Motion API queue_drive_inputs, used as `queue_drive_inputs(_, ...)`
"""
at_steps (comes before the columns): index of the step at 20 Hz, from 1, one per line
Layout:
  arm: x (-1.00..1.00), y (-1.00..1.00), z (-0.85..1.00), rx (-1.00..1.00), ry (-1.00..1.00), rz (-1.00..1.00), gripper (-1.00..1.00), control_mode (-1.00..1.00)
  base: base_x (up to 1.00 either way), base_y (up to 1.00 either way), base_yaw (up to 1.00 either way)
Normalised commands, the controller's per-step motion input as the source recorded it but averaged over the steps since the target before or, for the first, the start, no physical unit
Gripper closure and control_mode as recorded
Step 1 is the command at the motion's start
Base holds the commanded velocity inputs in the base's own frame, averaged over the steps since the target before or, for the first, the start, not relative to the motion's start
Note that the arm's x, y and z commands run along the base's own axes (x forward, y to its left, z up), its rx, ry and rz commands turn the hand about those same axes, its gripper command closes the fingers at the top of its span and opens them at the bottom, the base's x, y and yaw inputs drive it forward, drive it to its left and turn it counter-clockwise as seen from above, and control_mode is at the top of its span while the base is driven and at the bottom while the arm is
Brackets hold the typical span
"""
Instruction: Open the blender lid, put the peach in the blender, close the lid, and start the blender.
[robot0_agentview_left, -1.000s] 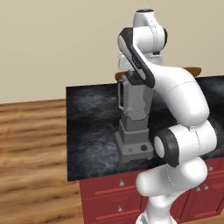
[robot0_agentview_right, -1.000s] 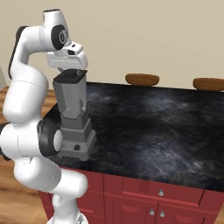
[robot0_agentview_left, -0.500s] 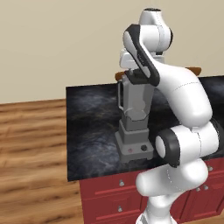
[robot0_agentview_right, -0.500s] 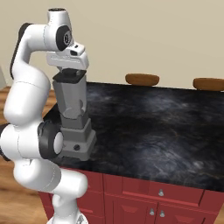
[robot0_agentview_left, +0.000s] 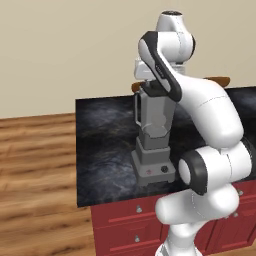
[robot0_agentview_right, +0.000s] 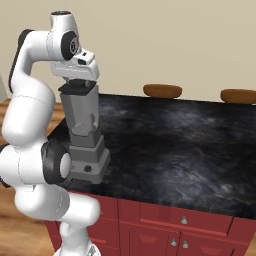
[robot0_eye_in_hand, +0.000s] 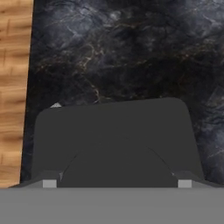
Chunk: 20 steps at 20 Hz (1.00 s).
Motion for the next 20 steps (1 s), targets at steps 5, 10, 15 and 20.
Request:
queue_drive_inputs(5, 0.0, 0.34, -0.03, 0.0, 0.0, 0.0, 1.0, -1.0, 0.0, 0.0, 0.0)
queue_drive_inputs(10, 0.0, 0.04, -0.26, 0.0, 0.0, 0.0, 1.0, -1.0, 0.0, 0.0, 0.0)
queue_drive_inputs(15, -0.15, -0.11, -0.24, 0.0, 0.0, -0.03, 1.0, -1.0, 0.0, 0.0, 0.0)
queue_drive_inputs(20, -0.18, -0.04, -0.04, 0.0, -0.06, -0.03, 1.0, -1.0, 0.0, 0.0, 0.0)
